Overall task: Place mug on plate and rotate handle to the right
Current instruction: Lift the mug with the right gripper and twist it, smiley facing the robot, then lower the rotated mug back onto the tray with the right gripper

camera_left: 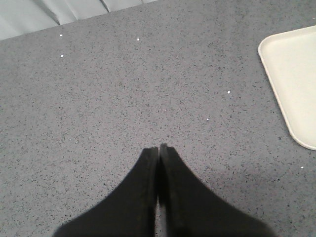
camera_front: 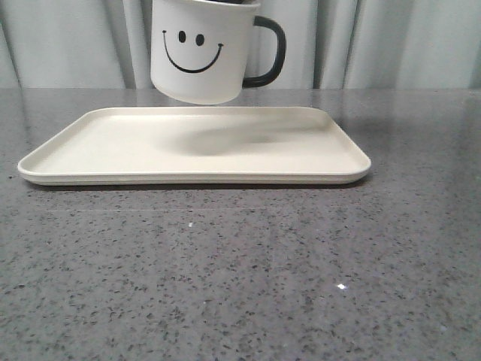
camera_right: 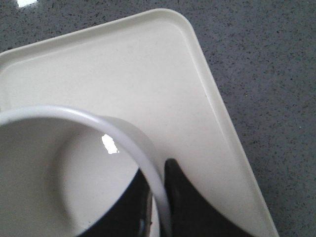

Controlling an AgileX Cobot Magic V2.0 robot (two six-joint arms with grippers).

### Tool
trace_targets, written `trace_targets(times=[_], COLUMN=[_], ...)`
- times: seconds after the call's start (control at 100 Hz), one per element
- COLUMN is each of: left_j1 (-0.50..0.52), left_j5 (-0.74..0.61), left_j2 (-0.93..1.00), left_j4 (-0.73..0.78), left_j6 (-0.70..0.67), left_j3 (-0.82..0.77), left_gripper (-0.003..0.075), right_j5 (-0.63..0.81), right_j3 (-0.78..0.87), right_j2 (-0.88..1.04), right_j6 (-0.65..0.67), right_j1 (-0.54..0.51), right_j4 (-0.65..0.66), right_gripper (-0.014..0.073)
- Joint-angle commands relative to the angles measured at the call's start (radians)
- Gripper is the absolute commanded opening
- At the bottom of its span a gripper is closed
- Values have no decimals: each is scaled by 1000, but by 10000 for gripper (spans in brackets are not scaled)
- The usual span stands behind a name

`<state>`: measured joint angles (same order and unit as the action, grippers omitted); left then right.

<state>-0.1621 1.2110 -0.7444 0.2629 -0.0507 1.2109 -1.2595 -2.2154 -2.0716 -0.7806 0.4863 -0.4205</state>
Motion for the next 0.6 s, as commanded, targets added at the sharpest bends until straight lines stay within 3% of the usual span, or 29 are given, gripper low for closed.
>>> trace_targets(times=[0.0,0.59], left_j1=[1,1], left_j5=[-63,-63], left_j2=[-2,-2], left_j4=[10,10], left_j6=[-11,-11], left_j3=[22,22], left_gripper=[-20,-20], right_j5=[-77,-77], right_j3=[-14,72], right_j2=[55,30], right_j6=[-34,-51], right_j1=[0,2], right_j4=[-33,-23], right_gripper=[-110,-110])
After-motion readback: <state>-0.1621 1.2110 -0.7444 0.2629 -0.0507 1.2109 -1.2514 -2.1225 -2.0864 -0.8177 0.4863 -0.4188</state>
